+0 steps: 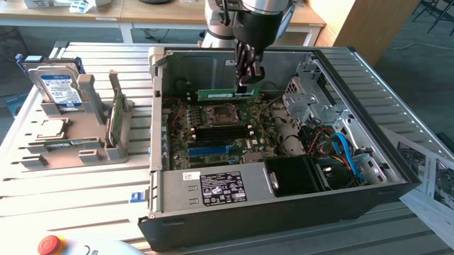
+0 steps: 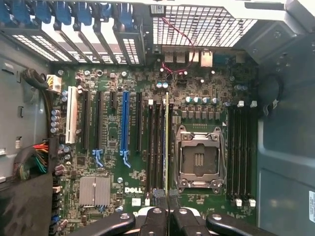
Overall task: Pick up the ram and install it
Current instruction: 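Insert the ram into the slot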
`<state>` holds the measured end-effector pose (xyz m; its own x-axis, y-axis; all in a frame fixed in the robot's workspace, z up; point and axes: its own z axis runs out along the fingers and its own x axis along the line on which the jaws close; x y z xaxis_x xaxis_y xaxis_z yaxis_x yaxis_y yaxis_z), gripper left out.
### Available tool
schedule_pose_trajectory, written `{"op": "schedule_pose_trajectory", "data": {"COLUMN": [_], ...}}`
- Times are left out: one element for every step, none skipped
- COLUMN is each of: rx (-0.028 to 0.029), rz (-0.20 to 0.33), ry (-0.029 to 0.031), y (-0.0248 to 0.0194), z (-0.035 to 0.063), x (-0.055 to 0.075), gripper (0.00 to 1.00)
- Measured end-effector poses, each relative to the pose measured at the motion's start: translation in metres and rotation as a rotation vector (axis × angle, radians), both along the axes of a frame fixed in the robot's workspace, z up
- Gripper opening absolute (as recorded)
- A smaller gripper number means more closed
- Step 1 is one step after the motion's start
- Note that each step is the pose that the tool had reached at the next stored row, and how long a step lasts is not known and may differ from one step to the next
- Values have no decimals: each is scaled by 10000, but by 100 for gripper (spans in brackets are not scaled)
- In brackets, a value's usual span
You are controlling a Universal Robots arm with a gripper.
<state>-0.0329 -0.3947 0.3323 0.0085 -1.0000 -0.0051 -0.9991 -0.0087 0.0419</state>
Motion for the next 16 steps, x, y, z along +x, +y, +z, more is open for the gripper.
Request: {"op": "schedule_pose_trajectory", "data": {"rx": [-1,-1,0,1,0,0,1,1,0,-1,-1,0,0,0,1,0], "rz": [0,0,-1,0,0,0,0,0,0,0,-1,0,0,0,0,0], "ry": [1,1,0,-1,0,0,0,0,1,1,0,0,1,1,0,1], "y": [0,0,0,0,0,0,0,0,0,0,0,0,0,0,0,0], "z": [-15,-32,-49,-69,-87,-105,-123,-140,-157,-174,-189,-203,-218,-233,-249,-267], "x": [-1,-3,-5,-6,-8,-9,-11,-13,-14,-16,-18,-21,-23,-26,-29,-32], "gripper": [12,12,12,12,12,12,12,12,12,12,12,12,12,12,12,12]}}
